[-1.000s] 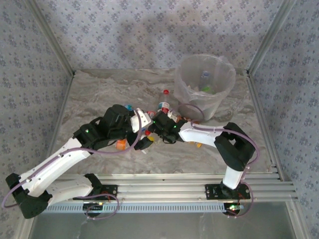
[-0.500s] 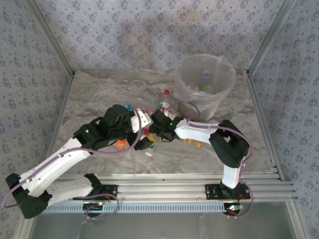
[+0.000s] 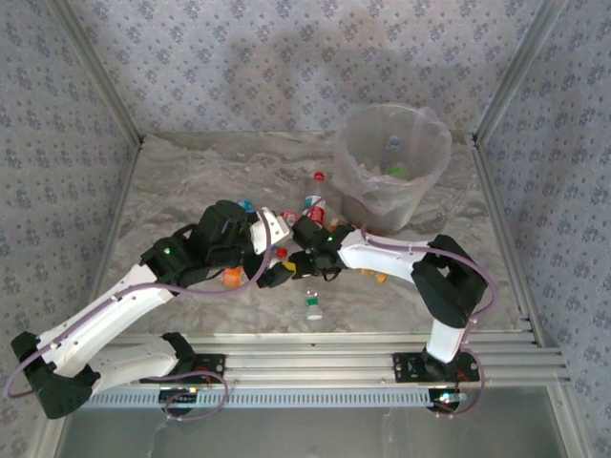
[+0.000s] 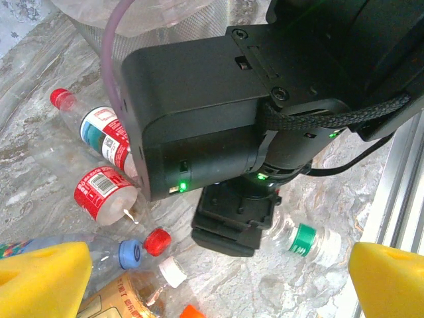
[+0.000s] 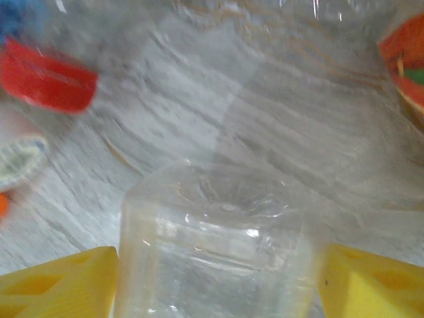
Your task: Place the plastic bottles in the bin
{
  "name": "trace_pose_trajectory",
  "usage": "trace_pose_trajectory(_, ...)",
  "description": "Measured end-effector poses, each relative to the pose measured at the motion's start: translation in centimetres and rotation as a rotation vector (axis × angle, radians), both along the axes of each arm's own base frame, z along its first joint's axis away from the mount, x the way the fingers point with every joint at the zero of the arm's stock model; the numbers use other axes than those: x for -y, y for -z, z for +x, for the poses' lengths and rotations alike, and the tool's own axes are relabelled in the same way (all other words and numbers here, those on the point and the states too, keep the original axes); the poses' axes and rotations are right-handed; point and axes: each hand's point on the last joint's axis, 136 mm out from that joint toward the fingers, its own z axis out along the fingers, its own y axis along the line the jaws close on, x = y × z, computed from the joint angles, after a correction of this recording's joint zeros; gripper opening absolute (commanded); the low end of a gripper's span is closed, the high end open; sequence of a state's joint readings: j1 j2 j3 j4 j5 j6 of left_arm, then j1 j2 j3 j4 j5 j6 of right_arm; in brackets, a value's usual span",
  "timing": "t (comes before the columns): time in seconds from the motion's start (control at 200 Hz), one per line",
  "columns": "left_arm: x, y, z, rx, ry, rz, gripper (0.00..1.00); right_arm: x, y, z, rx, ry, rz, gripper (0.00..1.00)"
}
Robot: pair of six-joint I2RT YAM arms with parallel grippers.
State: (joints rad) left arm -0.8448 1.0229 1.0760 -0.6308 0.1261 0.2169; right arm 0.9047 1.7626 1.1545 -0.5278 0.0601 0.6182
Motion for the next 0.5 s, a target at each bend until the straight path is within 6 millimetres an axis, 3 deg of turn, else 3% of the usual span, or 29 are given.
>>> trace_pose_trajectory(0.16,0.0,-0.1,0.0,0.002,0.0,-0.003,1.0,1.3,-0.3,-0.9,-0.022,-0.039,-0.093,0.79)
trace_pose_trajectory(0.32,0.0,0.1,0.0,0.0,0.0,-0.001,1.0,0.3,-2.0,-0.5,0.016,-0.056,-0.116,0.79)
trace_pose_trajectory(0.5,0.0,0.1,0.0,0.0,0.0,0.0,1.0,-0.3,-1.4,-0.9,0.005,-0.061,-0.144,0.77)
